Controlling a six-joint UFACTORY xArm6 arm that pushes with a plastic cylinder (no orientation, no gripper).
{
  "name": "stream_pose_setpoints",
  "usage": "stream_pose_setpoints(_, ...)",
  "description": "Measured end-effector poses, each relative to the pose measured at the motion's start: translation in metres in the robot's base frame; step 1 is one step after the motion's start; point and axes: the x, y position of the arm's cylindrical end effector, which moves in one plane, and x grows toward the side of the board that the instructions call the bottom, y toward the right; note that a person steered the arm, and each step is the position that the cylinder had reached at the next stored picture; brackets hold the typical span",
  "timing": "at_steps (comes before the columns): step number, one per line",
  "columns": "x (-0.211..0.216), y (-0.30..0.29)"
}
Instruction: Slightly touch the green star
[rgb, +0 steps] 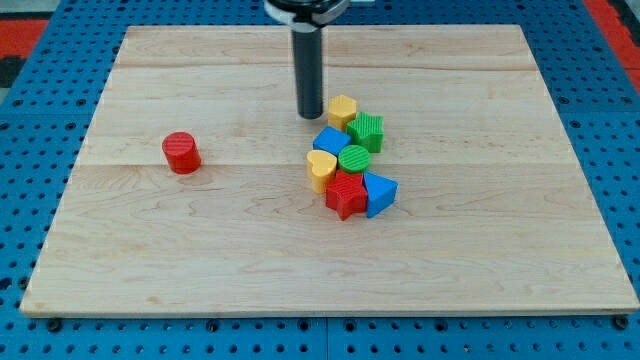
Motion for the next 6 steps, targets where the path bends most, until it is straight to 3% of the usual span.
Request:
stream_pose_setpoints(3,-0.04,0.122)
stream_pose_setpoints(5,-0.046,0.055)
stream_pose_setpoints(6,-0.017,0.031)
